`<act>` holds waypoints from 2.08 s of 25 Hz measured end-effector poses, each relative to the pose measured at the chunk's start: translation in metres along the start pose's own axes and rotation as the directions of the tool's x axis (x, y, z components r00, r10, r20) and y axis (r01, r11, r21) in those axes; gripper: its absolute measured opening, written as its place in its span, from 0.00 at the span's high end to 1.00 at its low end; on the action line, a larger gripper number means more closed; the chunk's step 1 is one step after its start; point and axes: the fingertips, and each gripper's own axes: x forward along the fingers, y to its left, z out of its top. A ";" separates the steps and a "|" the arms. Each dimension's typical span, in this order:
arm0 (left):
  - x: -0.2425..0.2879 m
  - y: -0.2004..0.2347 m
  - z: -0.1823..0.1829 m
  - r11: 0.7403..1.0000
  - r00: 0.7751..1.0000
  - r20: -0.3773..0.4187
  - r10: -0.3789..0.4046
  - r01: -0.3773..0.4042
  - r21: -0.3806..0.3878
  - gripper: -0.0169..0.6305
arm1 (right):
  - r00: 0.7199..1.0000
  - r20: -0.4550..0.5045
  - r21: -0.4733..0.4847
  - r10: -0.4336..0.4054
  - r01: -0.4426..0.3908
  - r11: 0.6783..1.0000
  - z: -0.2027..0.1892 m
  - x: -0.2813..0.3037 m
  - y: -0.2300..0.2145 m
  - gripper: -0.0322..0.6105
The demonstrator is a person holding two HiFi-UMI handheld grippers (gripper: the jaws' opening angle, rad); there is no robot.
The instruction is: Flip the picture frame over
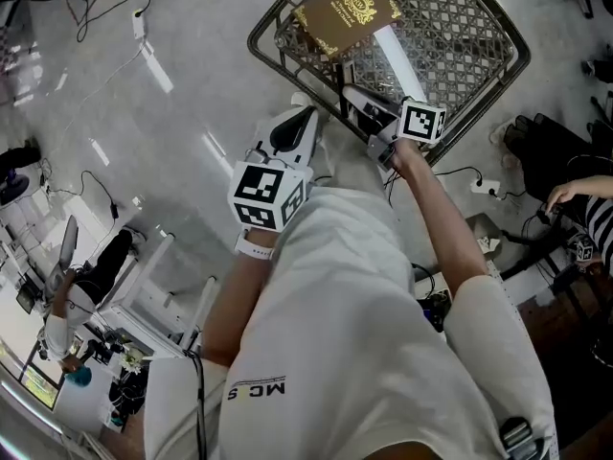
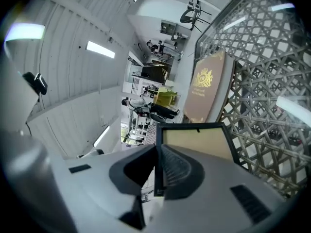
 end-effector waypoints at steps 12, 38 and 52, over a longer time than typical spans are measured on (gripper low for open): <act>-0.004 0.007 -0.006 1.000 1.000 -0.016 0.021 -0.021 -0.013 0.94 | 0.999 0.027 0.106 0.031 -0.033 0.994 0.004 0.015 -0.016 0.87; 0.009 -0.002 0.000 1.000 0.999 -0.035 -0.016 0.016 0.012 0.94 | 0.996 0.066 0.103 0.058 -0.065 0.993 0.028 -0.025 -0.023 0.84; 0.014 -0.006 0.007 0.999 0.999 -0.045 -0.026 0.027 0.020 0.94 | 0.988 0.129 0.145 0.083 -0.101 0.984 0.041 -0.052 -0.033 0.74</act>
